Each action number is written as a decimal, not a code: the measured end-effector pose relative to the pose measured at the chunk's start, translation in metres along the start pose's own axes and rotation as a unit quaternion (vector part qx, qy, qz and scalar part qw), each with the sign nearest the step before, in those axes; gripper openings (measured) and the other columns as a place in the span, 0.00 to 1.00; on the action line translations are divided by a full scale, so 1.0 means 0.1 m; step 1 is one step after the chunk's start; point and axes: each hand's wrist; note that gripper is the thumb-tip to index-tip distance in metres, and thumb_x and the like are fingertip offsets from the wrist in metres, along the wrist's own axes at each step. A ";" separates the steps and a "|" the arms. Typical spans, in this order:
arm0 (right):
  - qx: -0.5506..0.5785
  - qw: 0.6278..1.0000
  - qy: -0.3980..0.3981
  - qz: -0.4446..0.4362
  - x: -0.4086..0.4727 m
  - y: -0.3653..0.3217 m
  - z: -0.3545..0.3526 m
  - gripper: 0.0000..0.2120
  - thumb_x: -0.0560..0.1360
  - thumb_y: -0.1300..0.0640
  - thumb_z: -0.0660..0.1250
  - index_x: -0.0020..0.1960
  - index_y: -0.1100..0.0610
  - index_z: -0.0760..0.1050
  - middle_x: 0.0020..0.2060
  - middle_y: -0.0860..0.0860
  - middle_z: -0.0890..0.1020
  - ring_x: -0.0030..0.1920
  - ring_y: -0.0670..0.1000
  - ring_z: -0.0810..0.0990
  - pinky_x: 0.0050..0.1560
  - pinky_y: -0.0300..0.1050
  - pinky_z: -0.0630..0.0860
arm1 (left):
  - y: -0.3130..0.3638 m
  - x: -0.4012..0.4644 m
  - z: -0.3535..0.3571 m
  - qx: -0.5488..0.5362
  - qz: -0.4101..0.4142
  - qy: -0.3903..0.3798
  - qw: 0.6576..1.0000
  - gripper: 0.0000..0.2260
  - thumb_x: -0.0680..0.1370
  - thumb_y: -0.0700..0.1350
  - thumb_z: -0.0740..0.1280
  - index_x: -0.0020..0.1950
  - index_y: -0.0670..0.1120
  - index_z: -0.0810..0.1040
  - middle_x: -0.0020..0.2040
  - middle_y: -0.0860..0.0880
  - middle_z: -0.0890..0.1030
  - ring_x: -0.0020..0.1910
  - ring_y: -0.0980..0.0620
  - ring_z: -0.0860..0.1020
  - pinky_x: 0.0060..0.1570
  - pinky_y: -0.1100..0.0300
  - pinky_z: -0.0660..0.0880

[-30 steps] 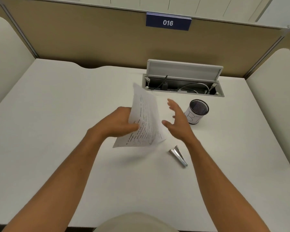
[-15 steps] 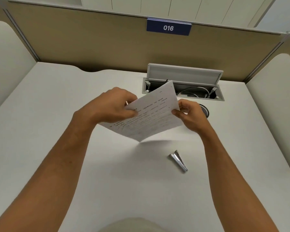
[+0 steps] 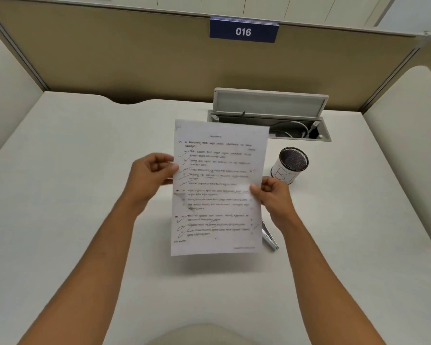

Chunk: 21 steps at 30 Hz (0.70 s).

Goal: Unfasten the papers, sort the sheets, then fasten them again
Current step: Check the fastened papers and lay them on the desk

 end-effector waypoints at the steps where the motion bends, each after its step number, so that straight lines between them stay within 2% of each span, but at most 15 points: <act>1: 0.004 1.000 0.007 0.020 0.00 0.07 0.02 0.06 0.72 0.68 0.71 0.45 0.59 0.80 0.39 0.53 0.86 0.40 0.52 0.85 0.40 0.44 0.82 | -0.12 0.01 0.01 0.003 -0.023 0.020 1.000 0.06 0.74 0.36 0.73 0.46 0.45 0.81 0.36 0.51 0.84 0.39 0.52 0.84 0.38 0.61 0.80; 4: -0.012 0.997 0.024 0.071 0.01 0.29 0.05 0.05 0.72 0.68 0.72 0.44 0.60 0.80 0.39 0.55 0.86 0.40 0.54 0.85 0.41 0.47 0.82 | -0.44 0.02 0.00 0.010 -0.075 0.053 0.996 0.04 0.73 0.37 0.74 0.45 0.43 0.81 0.40 0.46 0.84 0.39 0.50 0.85 0.36 0.61 0.80; 8: -0.049 0.992 0.039 0.108 0.02 0.50 0.08 0.04 0.72 0.67 0.72 0.44 0.60 0.80 0.38 0.54 0.86 0.39 0.53 0.86 0.37 0.43 0.81 | -0.77 -0.01 0.01 0.035 -0.103 0.088 0.990 0.05 0.74 0.36 0.74 0.48 0.43 0.81 0.41 0.44 0.84 0.42 0.47 0.85 0.38 0.58 0.82; 11: -0.134 0.984 0.045 0.105 0.03 0.62 0.10 0.03 0.72 0.63 0.73 0.44 0.58 0.80 0.41 0.55 0.86 0.42 0.54 0.86 0.43 0.48 0.82 | -0.96 -0.03 0.04 0.081 -0.114 0.099 0.985 0.06 0.74 0.36 0.74 0.49 0.42 0.81 0.44 0.43 0.84 0.44 0.46 0.84 0.41 0.55 0.83; 14: -0.213 0.971 0.063 0.086 0.01 0.67 0.16 0.04 0.71 0.61 0.73 0.42 0.54 0.79 0.37 0.49 0.85 0.39 0.49 0.85 0.38 0.40 0.79 | -1.07 -0.02 0.09 0.136 -0.111 0.105 0.979 0.06 0.74 0.36 0.73 0.49 0.43 0.80 0.44 0.44 0.83 0.43 0.46 0.84 0.44 0.53 0.83; 15: -0.239 0.966 0.069 0.077 0.01 0.69 0.19 0.04 0.71 0.61 0.73 0.42 0.55 0.78 0.37 0.48 0.84 0.38 0.49 0.84 0.37 0.38 0.77 | -1.10 -0.02 0.11 0.153 -0.109 0.109 0.976 0.06 0.74 0.36 0.73 0.49 0.43 0.81 0.44 0.44 0.83 0.43 0.45 0.84 0.45 0.54 0.82; 17: -0.296 0.950 0.075 0.065 0.01 0.72 0.23 0.04 0.71 0.61 0.72 0.44 0.57 0.78 0.37 0.50 0.84 0.39 0.51 0.83 0.39 0.42 0.78 | -1.15 0.00 0.13 0.188 -0.107 0.114 0.970 0.07 0.74 0.36 0.73 0.51 0.42 0.82 0.45 0.43 0.83 0.45 0.43 0.84 0.47 0.53 0.81; 19: -0.364 0.926 0.078 0.060 0.02 0.74 0.28 0.06 0.72 0.61 0.70 0.49 0.59 0.79 0.41 0.53 0.84 0.42 0.54 0.82 0.45 0.46 0.78 | -1.19 0.03 0.15 0.222 -0.104 0.116 0.963 0.09 0.74 0.37 0.73 0.54 0.40 0.82 0.45 0.43 0.84 0.47 0.43 0.83 0.53 0.49 0.80; 21: -0.428 0.899 0.075 0.061 0.01 0.77 0.31 0.10 0.74 0.59 0.68 0.54 0.59 0.78 0.45 0.55 0.84 0.46 0.57 0.81 0.46 0.46 0.76 | -1.21 0.04 0.16 0.255 -0.097 0.115 0.955 0.10 0.74 0.37 0.73 0.55 0.40 0.82 0.44 0.43 0.84 0.47 0.44 0.82 0.56 0.48 0.79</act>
Point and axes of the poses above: each hand's wrist, its own x-axis towards the middle knuckle, its own z-axis out of the palm, y = z × x
